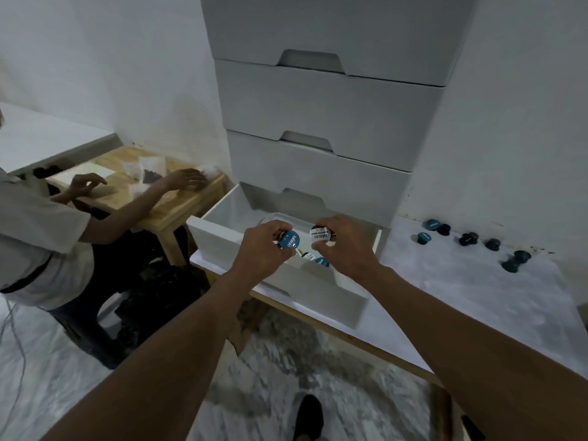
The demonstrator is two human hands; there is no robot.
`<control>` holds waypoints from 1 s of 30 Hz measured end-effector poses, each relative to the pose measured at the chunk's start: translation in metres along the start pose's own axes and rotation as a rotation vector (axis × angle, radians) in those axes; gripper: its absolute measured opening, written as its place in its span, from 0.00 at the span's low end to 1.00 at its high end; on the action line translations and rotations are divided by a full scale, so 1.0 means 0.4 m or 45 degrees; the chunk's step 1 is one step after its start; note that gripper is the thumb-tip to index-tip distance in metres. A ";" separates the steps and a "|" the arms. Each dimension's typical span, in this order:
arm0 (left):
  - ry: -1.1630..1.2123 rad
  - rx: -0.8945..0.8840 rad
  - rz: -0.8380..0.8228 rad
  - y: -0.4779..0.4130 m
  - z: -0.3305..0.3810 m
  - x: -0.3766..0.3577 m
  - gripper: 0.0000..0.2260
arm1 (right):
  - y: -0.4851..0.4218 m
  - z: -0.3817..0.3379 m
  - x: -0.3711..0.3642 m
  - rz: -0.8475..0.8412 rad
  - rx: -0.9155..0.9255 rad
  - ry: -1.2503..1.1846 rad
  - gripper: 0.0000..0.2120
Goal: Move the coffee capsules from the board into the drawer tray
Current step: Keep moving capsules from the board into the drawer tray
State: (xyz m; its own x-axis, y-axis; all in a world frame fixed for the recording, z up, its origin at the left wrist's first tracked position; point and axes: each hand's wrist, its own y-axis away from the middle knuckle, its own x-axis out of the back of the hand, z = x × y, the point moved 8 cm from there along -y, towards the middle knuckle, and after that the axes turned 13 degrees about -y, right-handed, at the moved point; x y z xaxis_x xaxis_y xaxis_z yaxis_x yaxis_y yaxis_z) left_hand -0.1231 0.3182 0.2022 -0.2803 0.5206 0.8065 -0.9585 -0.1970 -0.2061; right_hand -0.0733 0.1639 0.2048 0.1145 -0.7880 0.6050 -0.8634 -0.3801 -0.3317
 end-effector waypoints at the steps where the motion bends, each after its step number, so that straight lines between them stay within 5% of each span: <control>1: 0.000 0.005 -0.008 -0.024 -0.016 -0.002 0.19 | -0.021 0.006 -0.013 -0.006 -0.004 -0.006 0.16; 14: -0.180 0.016 -0.234 -0.373 -0.191 -0.109 0.19 | -0.267 0.240 -0.216 -0.118 -0.234 -0.026 0.21; 30: -0.221 -0.540 -0.758 -0.515 -0.227 -0.329 0.19 | -0.270 0.368 -0.269 0.042 -0.655 0.123 0.21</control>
State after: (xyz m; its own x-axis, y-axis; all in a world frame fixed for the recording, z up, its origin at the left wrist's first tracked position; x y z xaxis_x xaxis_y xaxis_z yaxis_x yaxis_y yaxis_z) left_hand 0.1066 0.3658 0.0881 0.2702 0.2937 0.9169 -0.8930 0.4326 0.1246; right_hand 0.0799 0.2186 0.0690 0.0586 -0.7377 0.6726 -0.9982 -0.0501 0.0320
